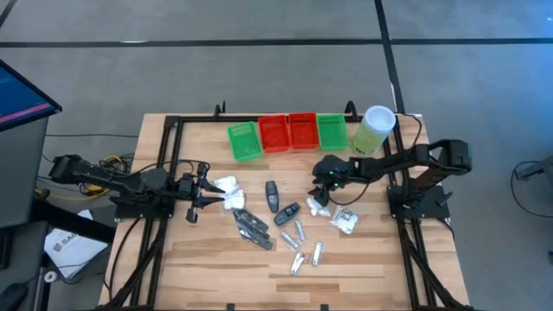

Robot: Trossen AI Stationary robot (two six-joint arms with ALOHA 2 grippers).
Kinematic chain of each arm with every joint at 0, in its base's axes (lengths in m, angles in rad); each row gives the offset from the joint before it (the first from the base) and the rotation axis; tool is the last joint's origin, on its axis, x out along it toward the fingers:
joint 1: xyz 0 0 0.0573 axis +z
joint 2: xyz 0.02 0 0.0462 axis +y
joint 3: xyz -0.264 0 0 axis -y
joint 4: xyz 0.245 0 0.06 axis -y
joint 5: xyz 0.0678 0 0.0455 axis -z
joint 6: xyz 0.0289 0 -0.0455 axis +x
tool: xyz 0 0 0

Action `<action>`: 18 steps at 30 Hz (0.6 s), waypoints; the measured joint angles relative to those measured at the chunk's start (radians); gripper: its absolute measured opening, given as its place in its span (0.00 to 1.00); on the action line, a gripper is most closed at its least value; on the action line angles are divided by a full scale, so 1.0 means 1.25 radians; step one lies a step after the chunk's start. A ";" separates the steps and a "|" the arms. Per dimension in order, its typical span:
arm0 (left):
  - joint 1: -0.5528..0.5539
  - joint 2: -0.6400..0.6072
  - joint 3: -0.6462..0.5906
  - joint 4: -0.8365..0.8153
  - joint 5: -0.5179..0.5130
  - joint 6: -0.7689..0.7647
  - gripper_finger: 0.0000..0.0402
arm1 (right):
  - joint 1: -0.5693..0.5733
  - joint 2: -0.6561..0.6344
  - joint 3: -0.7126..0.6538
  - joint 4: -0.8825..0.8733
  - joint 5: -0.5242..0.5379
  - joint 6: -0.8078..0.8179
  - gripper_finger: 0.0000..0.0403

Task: Pick & Place Travel size toiletries
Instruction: Put the white cotton pack into the right red bin

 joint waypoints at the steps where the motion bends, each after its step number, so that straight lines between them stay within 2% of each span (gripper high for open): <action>1: 0.000 0.000 0.000 0.000 0.000 0.000 0.22 | -0.002 0.000 0.004 -0.007 0.000 0.000 0.58; 7: 0.000 0.000 0.000 0.005 0.000 0.000 0.22 | -0.012 -0.032 0.005 -0.019 -0.003 -0.003 0.58; 10: 0.000 0.000 0.000 0.005 0.000 0.000 0.22 | -0.012 -0.056 0.005 -0.032 -0.032 -0.003 0.58; 18: 0.000 0.000 0.000 0.005 0.000 0.000 0.22 | -0.008 -0.067 0.005 -0.116 -0.046 0.003 0.58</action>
